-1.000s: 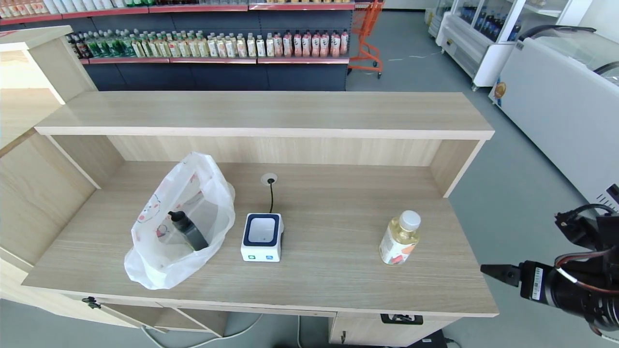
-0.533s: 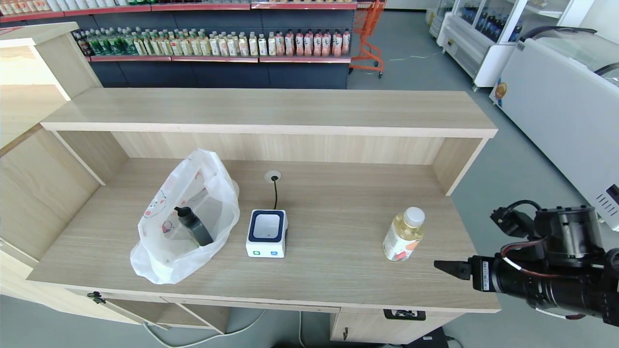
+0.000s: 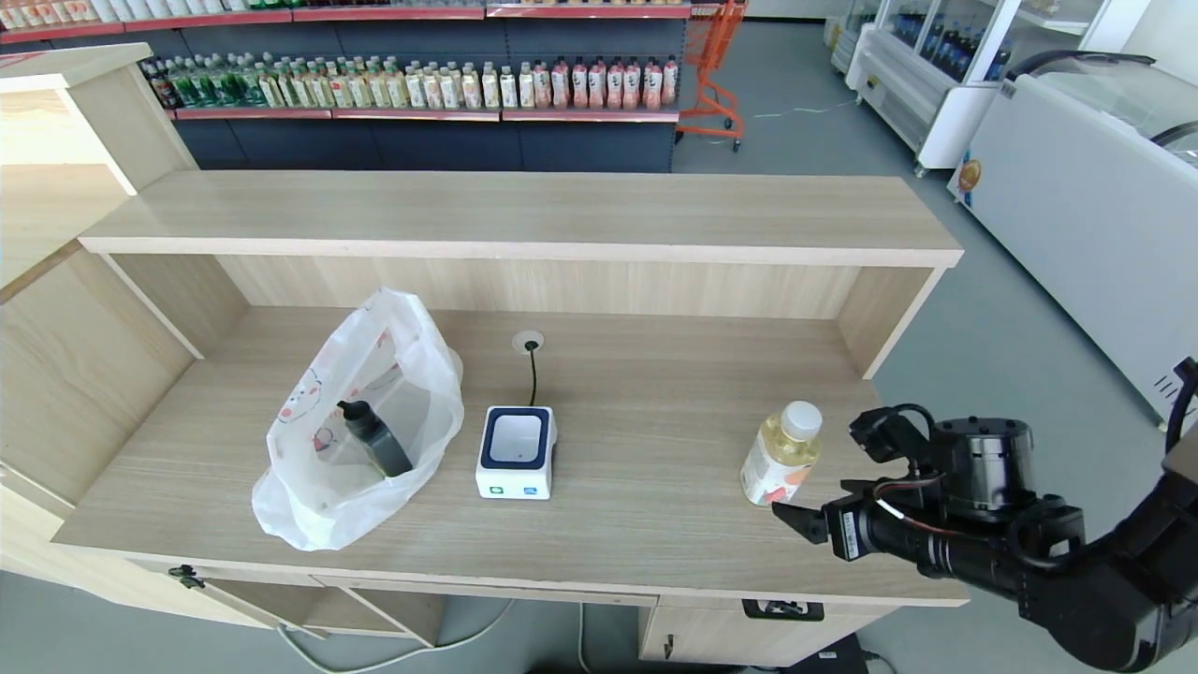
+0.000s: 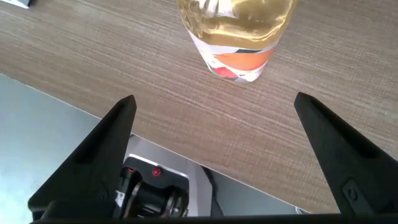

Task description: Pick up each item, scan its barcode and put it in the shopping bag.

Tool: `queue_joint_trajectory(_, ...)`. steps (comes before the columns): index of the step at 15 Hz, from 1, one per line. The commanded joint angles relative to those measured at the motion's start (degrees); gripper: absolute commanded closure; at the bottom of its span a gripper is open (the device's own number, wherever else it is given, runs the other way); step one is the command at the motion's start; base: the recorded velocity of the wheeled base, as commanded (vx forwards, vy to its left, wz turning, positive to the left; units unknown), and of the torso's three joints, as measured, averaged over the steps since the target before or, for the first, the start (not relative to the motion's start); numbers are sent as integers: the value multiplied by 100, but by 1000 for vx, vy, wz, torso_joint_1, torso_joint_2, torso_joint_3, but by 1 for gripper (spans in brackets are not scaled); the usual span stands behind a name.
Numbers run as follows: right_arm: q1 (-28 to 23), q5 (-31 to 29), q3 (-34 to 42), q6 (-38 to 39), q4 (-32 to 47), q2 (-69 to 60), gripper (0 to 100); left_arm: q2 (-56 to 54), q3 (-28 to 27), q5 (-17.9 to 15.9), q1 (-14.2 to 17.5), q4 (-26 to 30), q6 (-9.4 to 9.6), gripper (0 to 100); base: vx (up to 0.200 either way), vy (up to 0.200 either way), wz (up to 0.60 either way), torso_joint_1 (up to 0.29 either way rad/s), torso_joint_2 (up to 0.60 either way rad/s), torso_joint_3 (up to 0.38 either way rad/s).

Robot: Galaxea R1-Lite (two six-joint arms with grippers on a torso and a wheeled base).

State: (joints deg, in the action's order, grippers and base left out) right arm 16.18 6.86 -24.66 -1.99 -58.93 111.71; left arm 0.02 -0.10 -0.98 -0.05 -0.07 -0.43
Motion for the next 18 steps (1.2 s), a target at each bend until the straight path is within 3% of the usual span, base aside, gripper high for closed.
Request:
queue_joint_trajectory(1, 131, -150, -100, -12, -303, 606, 0, -2, 1, 1, 5, -1, -1, 0, 0, 0, 0, 0, 0, 0)
queue_joint_trajectory(3, 210, -449, -276, 32, -593, 843, 0, -2, 1, 1, 5, -1, -1, 0, 0, 0, 0, 0, 0, 0)
queue_joint_trajectory(10, 421, -651, -698, 181, -1833, 1731, 0, -2, 1, 1, 5, -1, -1, 0, 0, 0, 0, 0, 0, 0)
queue_joint_trajectory(18, 562, -827, -1542, 225, -2255, 2249, 0, -2, 1, 1, 5, -1, -1, 0, 0, 0, 0, 0, 0, 0)
